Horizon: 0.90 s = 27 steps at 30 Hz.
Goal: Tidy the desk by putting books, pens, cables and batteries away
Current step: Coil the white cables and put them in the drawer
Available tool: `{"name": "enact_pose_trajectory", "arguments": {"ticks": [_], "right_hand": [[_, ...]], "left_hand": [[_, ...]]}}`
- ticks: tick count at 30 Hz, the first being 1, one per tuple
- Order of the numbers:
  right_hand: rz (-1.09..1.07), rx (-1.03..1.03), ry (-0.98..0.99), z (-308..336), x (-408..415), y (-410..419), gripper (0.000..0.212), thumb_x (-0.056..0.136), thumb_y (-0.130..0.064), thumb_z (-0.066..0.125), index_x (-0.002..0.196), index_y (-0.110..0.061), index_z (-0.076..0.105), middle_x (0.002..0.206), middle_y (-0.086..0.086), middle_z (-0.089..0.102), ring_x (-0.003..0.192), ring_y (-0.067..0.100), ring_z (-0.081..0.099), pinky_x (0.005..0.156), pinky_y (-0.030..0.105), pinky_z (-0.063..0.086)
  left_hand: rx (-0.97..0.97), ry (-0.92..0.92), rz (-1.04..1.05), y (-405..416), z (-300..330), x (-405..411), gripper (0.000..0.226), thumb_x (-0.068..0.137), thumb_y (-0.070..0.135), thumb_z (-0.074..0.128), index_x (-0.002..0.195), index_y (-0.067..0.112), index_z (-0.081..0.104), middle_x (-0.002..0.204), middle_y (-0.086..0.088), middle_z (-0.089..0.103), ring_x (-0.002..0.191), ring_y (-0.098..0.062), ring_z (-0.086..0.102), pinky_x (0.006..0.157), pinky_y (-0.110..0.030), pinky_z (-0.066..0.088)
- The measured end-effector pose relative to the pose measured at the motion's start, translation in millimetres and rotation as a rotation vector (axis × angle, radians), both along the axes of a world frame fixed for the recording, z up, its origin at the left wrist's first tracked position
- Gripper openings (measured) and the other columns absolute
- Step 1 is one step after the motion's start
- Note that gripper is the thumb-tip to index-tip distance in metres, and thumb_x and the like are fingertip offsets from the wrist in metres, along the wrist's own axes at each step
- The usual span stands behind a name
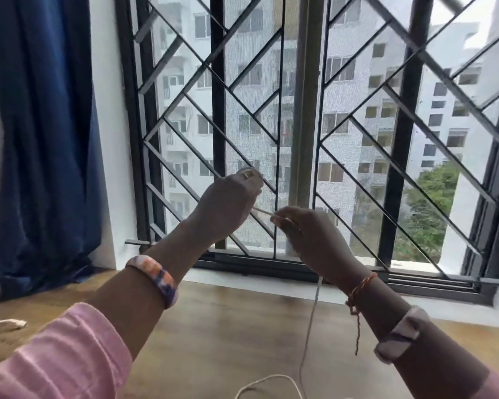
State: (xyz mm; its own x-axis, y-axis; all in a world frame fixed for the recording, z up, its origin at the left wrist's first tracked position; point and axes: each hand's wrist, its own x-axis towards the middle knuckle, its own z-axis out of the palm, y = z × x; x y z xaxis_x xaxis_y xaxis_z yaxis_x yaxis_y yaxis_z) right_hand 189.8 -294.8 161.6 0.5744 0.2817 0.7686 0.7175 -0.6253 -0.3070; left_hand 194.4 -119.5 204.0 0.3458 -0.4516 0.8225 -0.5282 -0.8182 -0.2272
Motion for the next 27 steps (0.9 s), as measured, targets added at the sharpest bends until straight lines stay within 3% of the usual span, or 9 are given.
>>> {"name": "enact_pose_trajectory", "arguments": {"ticks": [5, 10, 14, 17, 20, 22, 23, 25, 27], "right_hand": [[-0.058, 0.003, -0.17, 17, -7, -10, 0.017, 0.088, -0.034, 0.058, 0.092, -0.023, 0.071, 0.073, 0.002, 0.071, 0.059, 0.021, 0.064, 0.054, 0.041, 0.053], [-0.046, 0.098, -0.229, 35, -4, -19, 0.028, 0.083, -0.048, 0.056, 0.088, -0.026, 0.072, 0.078, -0.002, 0.07, 0.062, 0.016, 0.062, 0.054, 0.038, 0.052], [0.1, 0.184, -0.134, 36, -5, -10, 0.017, 0.09, -0.034, 0.055, 0.097, -0.028, 0.069, 0.063, -0.01, 0.063, 0.054, 0.001, 0.059, 0.051, 0.023, 0.05], [0.173, 0.233, 0.066, 32, -9, 5, 0.022, 0.094, -0.018, 0.049, 0.099, -0.037, 0.058, 0.056, -0.006, 0.057, 0.041, 0.0, 0.048, 0.043, 0.013, 0.038], [0.233, 0.185, 0.333, 17, -12, 11, 0.022, 0.094, -0.012, 0.049, 0.096, -0.033, 0.056, 0.055, -0.003, 0.054, 0.036, 0.0, 0.042, 0.04, 0.013, 0.038], [0.256, 0.099, 0.427, 4, -14, 12, 0.018, 0.094, -0.011, 0.05, 0.091, -0.026, 0.059, 0.053, -0.004, 0.052, 0.036, -0.001, 0.042, 0.04, 0.014, 0.037], [0.278, 0.084, 0.457, -2, -15, 12, 0.02, 0.094, -0.011, 0.051, 0.086, -0.027, 0.059, 0.051, -0.005, 0.051, 0.036, -0.001, 0.041, 0.04, 0.015, 0.036], [0.316, 0.078, 0.478, -10, -16, 14, 0.022, 0.093, -0.011, 0.052, 0.08, -0.027, 0.06, 0.043, -0.006, 0.047, 0.036, 0.0, 0.039, 0.041, 0.016, 0.034], [0.336, 0.073, 0.468, -12, -18, 17, 0.021, 0.093, -0.011, 0.052, 0.082, -0.024, 0.064, 0.041, -0.007, 0.044, 0.036, 0.001, 0.037, 0.041, 0.015, 0.032]], "left_hand": [[0.144, 0.226, 0.144, -6, -5, -11, 0.013, 0.093, 0.003, 0.043, 0.093, 0.004, 0.056, 0.08, -0.01, 0.062, 0.071, -0.024, 0.065, 0.066, -0.035, 0.055], [-0.563, 0.973, -0.432, -21, 7, -34, 0.026, 0.098, 0.006, 0.036, 0.086, 0.0, 0.059, 0.057, 0.002, 0.053, 0.043, -0.004, 0.044, 0.044, -0.017, 0.037], [-0.911, 1.282, -0.922, -19, 16, -47, 0.026, 0.092, 0.017, 0.039, 0.085, -0.002, 0.056, 0.049, 0.004, 0.051, 0.039, -0.002, 0.041, 0.037, -0.011, 0.033], [-1.117, 1.336, -1.199, -20, 18, -48, 0.024, 0.086, 0.025, 0.043, 0.086, 0.003, 0.053, 0.053, 0.005, 0.053, 0.037, -0.002, 0.042, 0.037, -0.013, 0.037], [-1.436, 1.147, -1.342, -12, 29, -38, 0.021, 0.092, 0.024, 0.043, 0.08, 0.01, 0.055, 0.058, 0.004, 0.055, 0.043, -0.004, 0.048, 0.041, -0.016, 0.042], [-1.574, 0.796, -1.235, 0, 38, -30, 0.024, 0.097, 0.018, 0.04, 0.079, 0.011, 0.055, 0.063, 0.002, 0.057, 0.052, -0.006, 0.055, 0.05, -0.019, 0.049], [-1.529, 0.565, -1.065, 7, 40, -27, 0.024, 0.098, 0.015, 0.039, 0.081, 0.01, 0.055, 0.069, 0.0, 0.06, 0.058, -0.008, 0.06, 0.058, -0.021, 0.052], [-1.133, 0.032, -0.497, 27, 38, -18, 0.021, 0.097, 0.015, 0.043, 0.087, 0.004, 0.059, 0.079, -0.008, 0.066, 0.07, -0.016, 0.066, 0.067, -0.029, 0.055], [-0.531, -0.249, -0.075, 47, 30, -11, 0.024, 0.095, 0.019, 0.048, 0.093, -0.001, 0.061, 0.084, -0.016, 0.069, 0.073, -0.024, 0.068, 0.063, -0.032, 0.055]]}}
